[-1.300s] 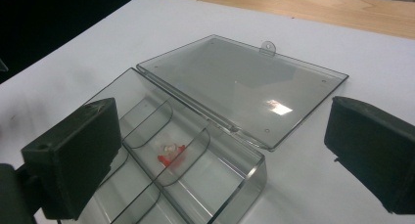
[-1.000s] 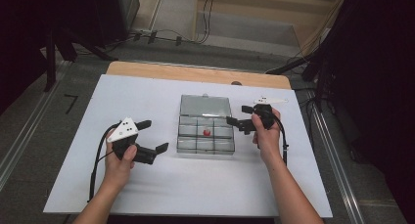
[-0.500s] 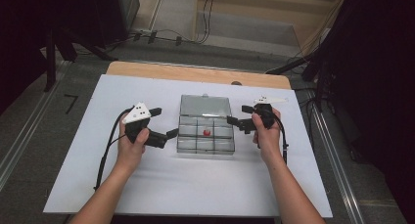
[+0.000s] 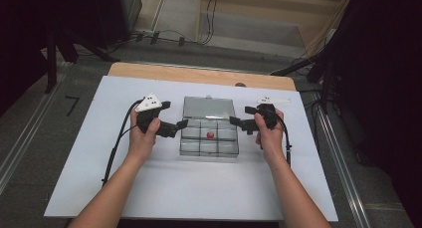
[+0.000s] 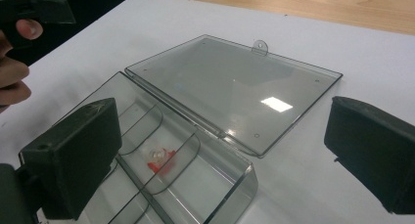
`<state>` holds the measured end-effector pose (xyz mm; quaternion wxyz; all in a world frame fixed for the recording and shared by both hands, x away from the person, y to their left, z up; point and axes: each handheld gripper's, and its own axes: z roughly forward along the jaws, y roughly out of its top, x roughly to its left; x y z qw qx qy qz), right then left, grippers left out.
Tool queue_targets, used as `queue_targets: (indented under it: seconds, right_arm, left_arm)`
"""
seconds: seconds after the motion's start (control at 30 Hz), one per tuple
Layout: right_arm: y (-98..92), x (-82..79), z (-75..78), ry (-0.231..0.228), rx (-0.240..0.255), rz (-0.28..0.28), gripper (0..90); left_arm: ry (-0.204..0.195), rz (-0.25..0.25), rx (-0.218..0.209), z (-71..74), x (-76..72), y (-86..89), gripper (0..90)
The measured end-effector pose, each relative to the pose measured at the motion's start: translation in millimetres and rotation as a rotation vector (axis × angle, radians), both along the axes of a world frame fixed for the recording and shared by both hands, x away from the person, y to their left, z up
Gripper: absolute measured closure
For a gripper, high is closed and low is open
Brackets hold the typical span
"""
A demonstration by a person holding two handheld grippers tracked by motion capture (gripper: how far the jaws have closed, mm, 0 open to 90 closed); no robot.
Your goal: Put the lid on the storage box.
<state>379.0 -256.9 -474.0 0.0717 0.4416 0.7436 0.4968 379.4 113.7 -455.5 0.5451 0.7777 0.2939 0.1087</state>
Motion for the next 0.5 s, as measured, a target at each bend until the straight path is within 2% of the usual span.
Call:
queue_targets:
  seconds: [0.33, 0.5]
  right_arm:
    - [4.4, 8.7, -1.0, 0.017, 0.002, -0.003, 0.0]
    - [5.6, 13.6, -3.0, 0.028, 0.012, -0.005, 0.0]
  left_arm:
    - [0.037, 0.025, -0.005, -2.4, 21.6, -11.2, 0.0]
    - [0.063, 0.029, 0.014, -5.9, 30.4, -17.4, 0.0]
